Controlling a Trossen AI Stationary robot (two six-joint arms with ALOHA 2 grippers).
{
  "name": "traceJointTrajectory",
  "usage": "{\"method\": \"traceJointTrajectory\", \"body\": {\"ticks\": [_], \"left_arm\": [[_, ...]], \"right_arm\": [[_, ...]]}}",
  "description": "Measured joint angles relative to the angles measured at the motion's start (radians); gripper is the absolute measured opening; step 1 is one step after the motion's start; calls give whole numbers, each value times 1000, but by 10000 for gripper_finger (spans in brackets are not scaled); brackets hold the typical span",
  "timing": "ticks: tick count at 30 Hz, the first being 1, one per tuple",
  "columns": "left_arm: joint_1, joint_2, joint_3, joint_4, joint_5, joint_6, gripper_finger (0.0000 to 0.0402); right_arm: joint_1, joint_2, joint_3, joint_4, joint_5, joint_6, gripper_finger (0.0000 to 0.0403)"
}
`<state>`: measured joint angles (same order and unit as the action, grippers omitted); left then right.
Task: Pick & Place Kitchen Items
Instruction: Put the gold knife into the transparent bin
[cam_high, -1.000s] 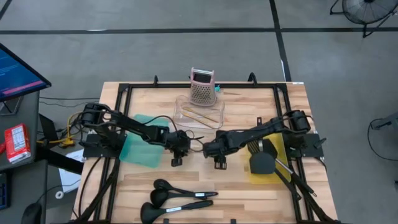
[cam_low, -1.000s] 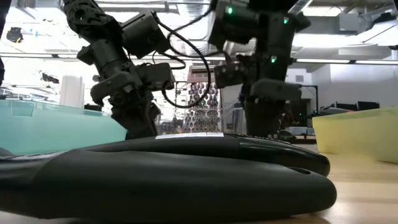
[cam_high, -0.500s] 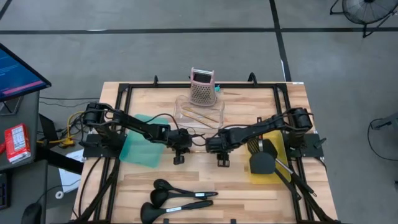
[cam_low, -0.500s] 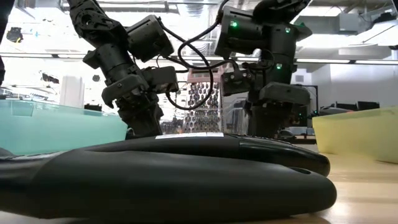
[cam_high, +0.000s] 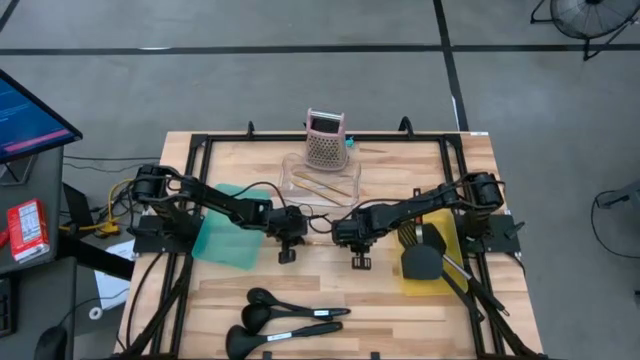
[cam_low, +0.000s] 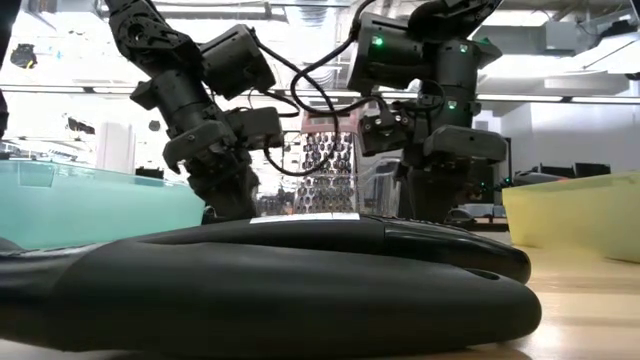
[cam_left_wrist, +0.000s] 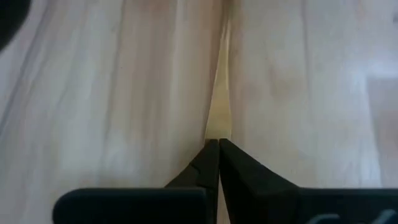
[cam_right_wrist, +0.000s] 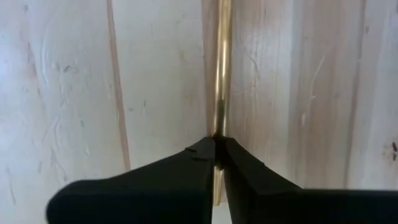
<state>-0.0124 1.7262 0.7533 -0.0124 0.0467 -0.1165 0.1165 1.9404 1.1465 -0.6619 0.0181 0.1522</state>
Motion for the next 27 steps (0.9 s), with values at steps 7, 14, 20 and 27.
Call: {"method": "traceJointTrajectory", "body": {"ticks": [7, 14, 20, 27], "left_arm": [[-2, -178, -1, -8, 3, 43, 52], [-3, -255, 0, -24, 5, 86, 135], [-8, -191, 0, -20, 6, 77, 179], [-24, -92, 1, 25, 4, 77, 195]], "right_arm": [[27, -17, -2, 2, 10, 36, 4], [59, -43, -8, -15, 21, 83, 1], [96, -83, -12, -7, -3, 130, 1], [121, -124, -10, -3, 8, 163, 0]]}}
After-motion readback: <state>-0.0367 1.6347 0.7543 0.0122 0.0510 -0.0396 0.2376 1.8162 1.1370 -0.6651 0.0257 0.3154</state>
